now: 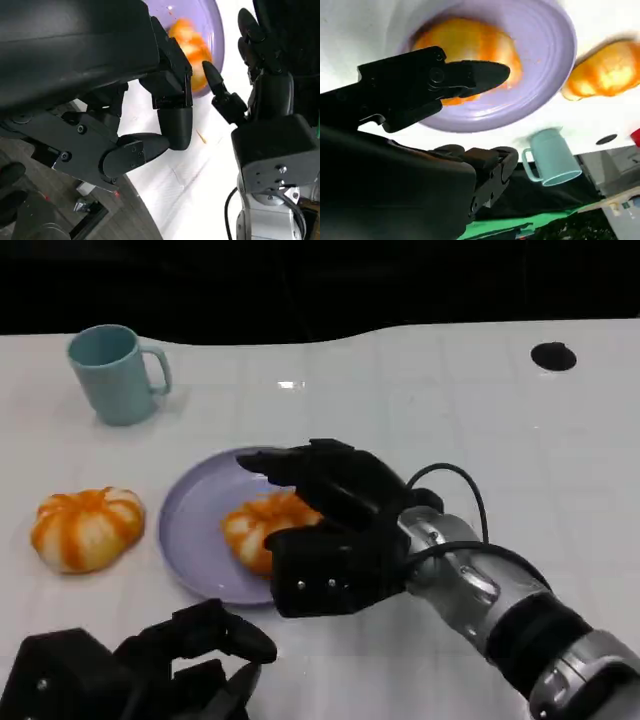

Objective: Grasp the bread from the table and place it into the plate.

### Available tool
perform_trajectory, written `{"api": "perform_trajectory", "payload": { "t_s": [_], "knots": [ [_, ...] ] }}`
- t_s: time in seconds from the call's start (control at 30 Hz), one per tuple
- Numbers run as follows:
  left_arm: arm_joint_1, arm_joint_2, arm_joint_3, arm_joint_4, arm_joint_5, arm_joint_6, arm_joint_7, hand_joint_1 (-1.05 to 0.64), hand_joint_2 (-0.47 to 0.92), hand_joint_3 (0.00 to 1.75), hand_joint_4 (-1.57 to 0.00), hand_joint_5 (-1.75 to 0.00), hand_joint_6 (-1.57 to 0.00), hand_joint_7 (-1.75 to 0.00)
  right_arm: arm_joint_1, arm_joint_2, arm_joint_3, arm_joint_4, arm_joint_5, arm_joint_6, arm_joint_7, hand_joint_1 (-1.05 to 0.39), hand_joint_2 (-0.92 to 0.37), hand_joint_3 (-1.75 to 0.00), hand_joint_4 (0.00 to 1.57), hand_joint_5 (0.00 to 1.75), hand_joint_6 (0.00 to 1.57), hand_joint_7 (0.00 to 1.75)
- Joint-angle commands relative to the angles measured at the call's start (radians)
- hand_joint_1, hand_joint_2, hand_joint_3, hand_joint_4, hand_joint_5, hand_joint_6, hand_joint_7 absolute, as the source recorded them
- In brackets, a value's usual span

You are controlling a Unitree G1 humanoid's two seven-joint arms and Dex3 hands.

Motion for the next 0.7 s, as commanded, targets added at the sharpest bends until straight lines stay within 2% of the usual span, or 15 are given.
{"api": "perform_trajectory", "payload": {
  "t_s": [0.03,0.2,0.33,0.53,0.6,0.7],
  "knots": [
    [0.002,0.006,0.001,0.0,0.001,-0.004,0.004,-0.25,0.72,0.84,-0.68,-1.75,-0.61,-1.33,0.034,-0.04,-0.005,-0.086,0.019,0.022,0.053,-0.73,-0.92,-0.32,0.01,0.31,0.21,0.0],
    [0.001,0.01,-0.002,0.003,0.01,-0.012,0.004,-0.25,0.72,0.84,-0.67,-1.75,-0.6,-1.32,0.099,-0.091,-0.018,-0.213,0.041,0.015,0.089,-0.73,-0.92,-0.32,0.03,0.37,0.23,0.01],
    [0.0,0.003,0.005,0.0,-0.003,0.005,0.008,-0.25,0.72,0.83,-0.67,-1.75,-0.61,-1.32,0.172,-0.129,-0.042,-0.321,0.06,-0.018,0.065,-0.68,-0.92,-0.3,0.12,0.45,0.29,0.04],
    [-0.002,0.006,0.005,0.001,0.002,0.004,0.007,-0.24,0.72,0.84,-0.67,-1.75,-0.61,-1.32,0.301,-0.165,-0.102,-0.439,0.127,-0.119,0.007,-0.59,-0.92,-0.25,0.36,0.67,0.52,0.15],
    [-0.004,0.005,0.005,0.001,0.001,0.008,0.008,-0.24,0.72,0.84,-0.68,-1.75,-0.61,-1.32,0.351,-0.176,-0.124,-0.486,0.152,-0.148,-0.001,-0.55,-0.92,-0.24,0.43,0.77,0.61,0.2],
    [-0.005,0.003,0.008,0.004,-0.003,0.009,0.007,-0.24,0.72,0.84,-0.68,-1.75,-0.61,-1.32,0.418,-0.193,-0.152,-0.546,0.181,-0.192,-0.012,-0.5,-0.92,-0.25,0.44,1.09,0.68,0.31]
  ]
}}
